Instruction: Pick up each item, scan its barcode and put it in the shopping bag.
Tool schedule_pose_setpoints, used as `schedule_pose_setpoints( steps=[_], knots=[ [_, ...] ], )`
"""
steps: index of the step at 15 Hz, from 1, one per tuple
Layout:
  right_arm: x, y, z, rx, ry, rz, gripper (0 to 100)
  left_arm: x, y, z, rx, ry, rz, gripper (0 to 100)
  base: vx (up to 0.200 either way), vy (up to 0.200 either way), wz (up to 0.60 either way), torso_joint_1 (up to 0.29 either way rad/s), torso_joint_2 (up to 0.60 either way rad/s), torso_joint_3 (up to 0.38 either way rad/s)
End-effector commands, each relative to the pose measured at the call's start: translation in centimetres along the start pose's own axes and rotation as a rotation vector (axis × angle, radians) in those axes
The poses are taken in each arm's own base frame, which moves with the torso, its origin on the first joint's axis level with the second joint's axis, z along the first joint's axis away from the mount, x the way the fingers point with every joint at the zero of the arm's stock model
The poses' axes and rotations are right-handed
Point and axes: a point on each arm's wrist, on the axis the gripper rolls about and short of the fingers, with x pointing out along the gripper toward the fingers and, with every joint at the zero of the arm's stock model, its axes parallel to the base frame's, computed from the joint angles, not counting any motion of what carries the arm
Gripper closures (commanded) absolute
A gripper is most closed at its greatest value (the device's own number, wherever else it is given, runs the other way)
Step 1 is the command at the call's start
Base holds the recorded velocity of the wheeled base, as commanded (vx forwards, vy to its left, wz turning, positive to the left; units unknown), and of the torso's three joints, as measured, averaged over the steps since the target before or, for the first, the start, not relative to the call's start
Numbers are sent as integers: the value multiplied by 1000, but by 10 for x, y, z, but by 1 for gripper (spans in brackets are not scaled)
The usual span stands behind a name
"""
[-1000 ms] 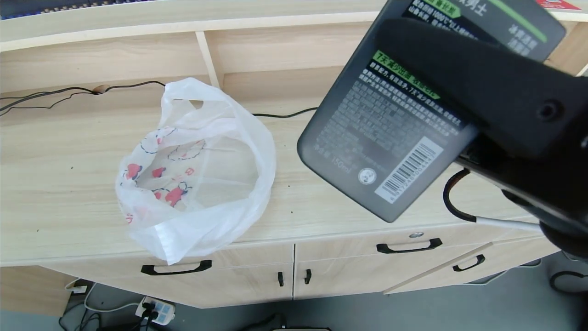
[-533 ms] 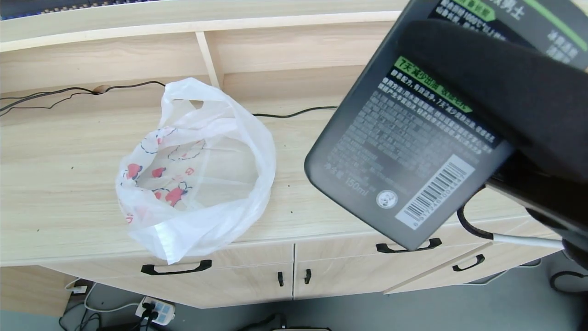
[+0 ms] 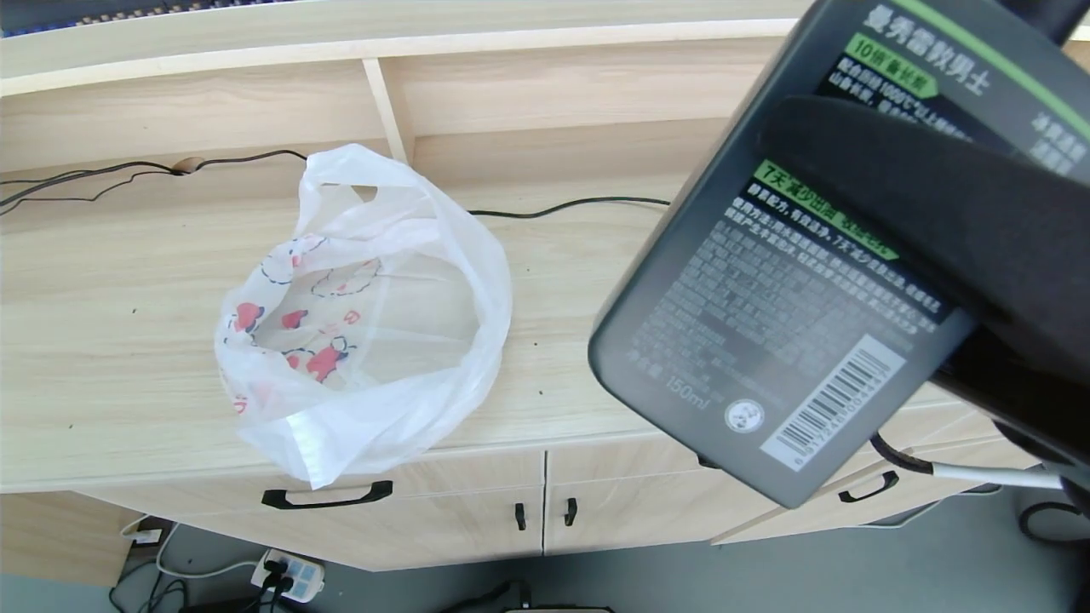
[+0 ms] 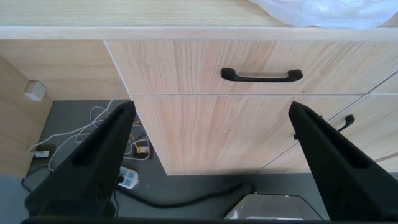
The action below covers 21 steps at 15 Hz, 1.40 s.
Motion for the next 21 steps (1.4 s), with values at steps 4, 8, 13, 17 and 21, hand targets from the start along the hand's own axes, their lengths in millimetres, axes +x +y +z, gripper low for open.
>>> schedule_pose_setpoints(
  steps=[4,8,13,17,21],
  knots=[
    [-3,-2,-6,-1,20,-15,100,0,0,0,-2,-1,-1,0,0,0,0,0,0,0],
    [-4,-46,-14,-206,68,-191,100,0,0,0,-2,-1,0,0,0,0,0,0,0,0],
    [11,-134,-15,-797,193,-422,100,0,0,0,-5,-2,0,0,0,0,0,0,0,0],
    [5,-178,17,-1170,217,-547,100,0,0,0,-16,-2,0,0,0,0,0,0,0,0],
    [-14,-197,33,-1436,292,-502,100,0,0,0,-16,-2,0,0,0,0,0,0,0,0]
  ],
)
